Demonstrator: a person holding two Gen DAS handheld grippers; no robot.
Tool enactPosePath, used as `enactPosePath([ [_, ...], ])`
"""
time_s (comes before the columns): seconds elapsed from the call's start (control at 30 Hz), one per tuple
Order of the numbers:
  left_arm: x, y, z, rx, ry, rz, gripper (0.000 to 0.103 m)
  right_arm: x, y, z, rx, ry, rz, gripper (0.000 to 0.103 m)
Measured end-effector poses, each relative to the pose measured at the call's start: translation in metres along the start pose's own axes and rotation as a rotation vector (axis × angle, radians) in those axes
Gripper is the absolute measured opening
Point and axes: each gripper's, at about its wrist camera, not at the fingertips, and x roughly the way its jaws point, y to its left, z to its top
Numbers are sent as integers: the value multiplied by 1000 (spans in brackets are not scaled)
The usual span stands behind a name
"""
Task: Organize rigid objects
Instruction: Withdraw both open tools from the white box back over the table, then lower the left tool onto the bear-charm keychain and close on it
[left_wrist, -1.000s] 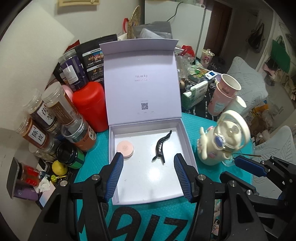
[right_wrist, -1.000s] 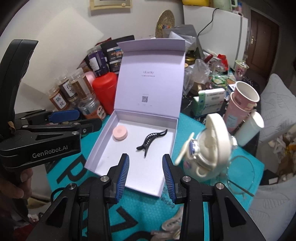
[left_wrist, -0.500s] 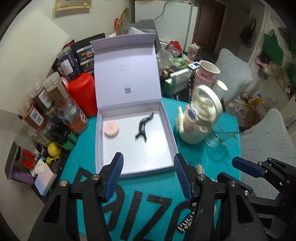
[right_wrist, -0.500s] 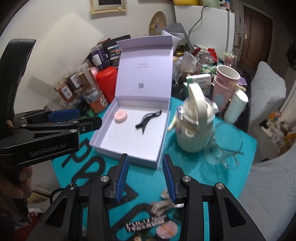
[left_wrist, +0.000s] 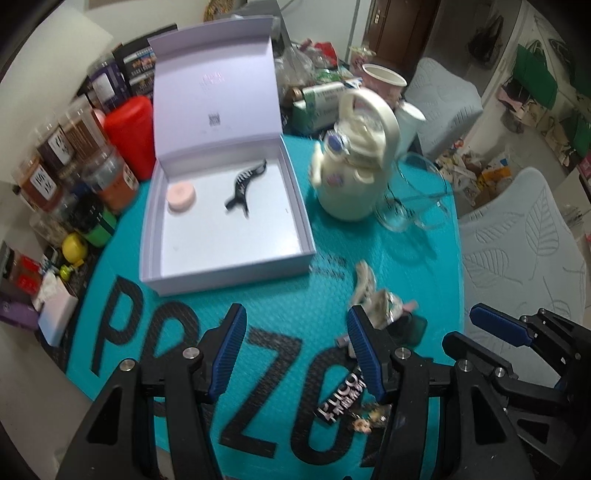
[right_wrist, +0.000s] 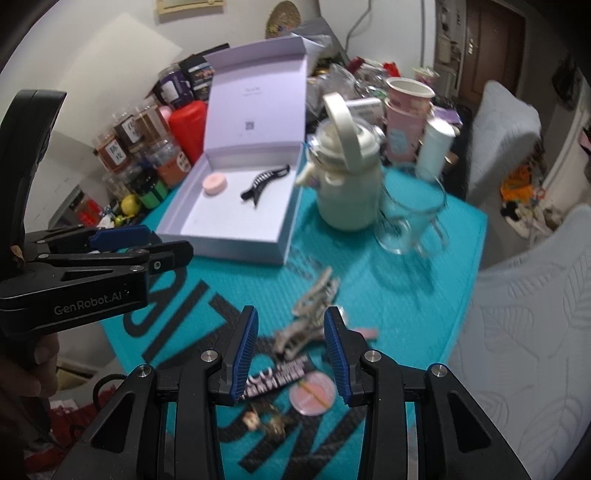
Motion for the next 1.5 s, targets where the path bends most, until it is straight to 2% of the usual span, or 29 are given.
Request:
enactPosePath([
  [0.57, 46, -27, -60, 53, 129, -39, 56, 20, -25, -66, 49, 73, 44, 37],
  [0.6, 51, -27, -64, 51, 143, -38, 62, 23, -27, -69, 53, 81, 46, 37],
  [0.63, 56, -27, -67, 47, 157, -37, 77, 26, -29, -74, 59, 93, 46, 37],
  [0.7, 63, -28, -73, 43, 171, -46, 90, 30, -33, -81, 67, 110, 47, 37],
  [0.8, 72, -30, -82, 53, 188, -39, 90, 38, -38, -93, 81, 135, 47, 37],
  [1.03, 89, -32, -95, 80, 229, -4, 90, 54, -45, -113, 94, 173, 76, 45],
  [1.23, 95, -15, -105, 3, 264, 14, 90, 62, -45, -117, 103, 158, 131, 51],
  [1.37, 87, -7, -108, -18, 236, -5, 90, 68, -44, -119, 119, 165, 131, 52],
  [1.5, 77, -10, -111, -13, 210, 17, 90, 72, -51, -123, 138, 171, 108, 52],
])
